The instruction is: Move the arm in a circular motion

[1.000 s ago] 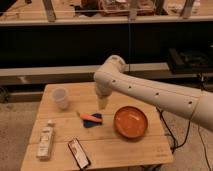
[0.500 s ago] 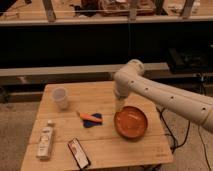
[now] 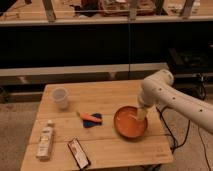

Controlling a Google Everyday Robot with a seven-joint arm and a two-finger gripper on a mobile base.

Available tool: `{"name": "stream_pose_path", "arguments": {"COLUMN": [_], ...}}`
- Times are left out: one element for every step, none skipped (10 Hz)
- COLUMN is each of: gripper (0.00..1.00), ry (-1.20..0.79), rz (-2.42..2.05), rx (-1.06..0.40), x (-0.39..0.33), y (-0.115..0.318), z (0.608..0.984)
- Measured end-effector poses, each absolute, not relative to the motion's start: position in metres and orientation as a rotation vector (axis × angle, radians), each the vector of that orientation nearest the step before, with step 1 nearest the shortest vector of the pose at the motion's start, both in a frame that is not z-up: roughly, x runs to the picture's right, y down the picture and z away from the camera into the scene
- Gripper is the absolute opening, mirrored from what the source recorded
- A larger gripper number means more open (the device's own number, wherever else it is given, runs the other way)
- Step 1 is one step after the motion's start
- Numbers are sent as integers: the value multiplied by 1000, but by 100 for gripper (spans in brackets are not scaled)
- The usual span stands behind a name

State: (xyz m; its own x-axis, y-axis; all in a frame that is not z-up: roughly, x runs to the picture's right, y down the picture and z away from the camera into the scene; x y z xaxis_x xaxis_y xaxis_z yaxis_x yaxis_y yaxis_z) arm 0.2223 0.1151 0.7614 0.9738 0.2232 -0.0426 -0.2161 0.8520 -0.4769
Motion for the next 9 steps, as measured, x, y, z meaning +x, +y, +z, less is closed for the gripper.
{"name": "stream_pose_path", "arguments": {"gripper": [80, 80, 80, 80, 80, 80, 80, 80, 80], "ry": [-6, 0, -9, -32, -55, -79, -111, -149, -181], "rz": [250, 270, 292, 290, 269, 237, 192, 145, 109], "rx": [-511, -526, -545, -558, -560, -556, -548, -538, -531], "x": [235, 245, 251, 252, 247, 239, 224, 203, 184], "y": [130, 146, 165, 181, 189, 193, 190, 183, 175], "z": [748, 735, 720, 707, 698, 691, 685, 681, 679]}}
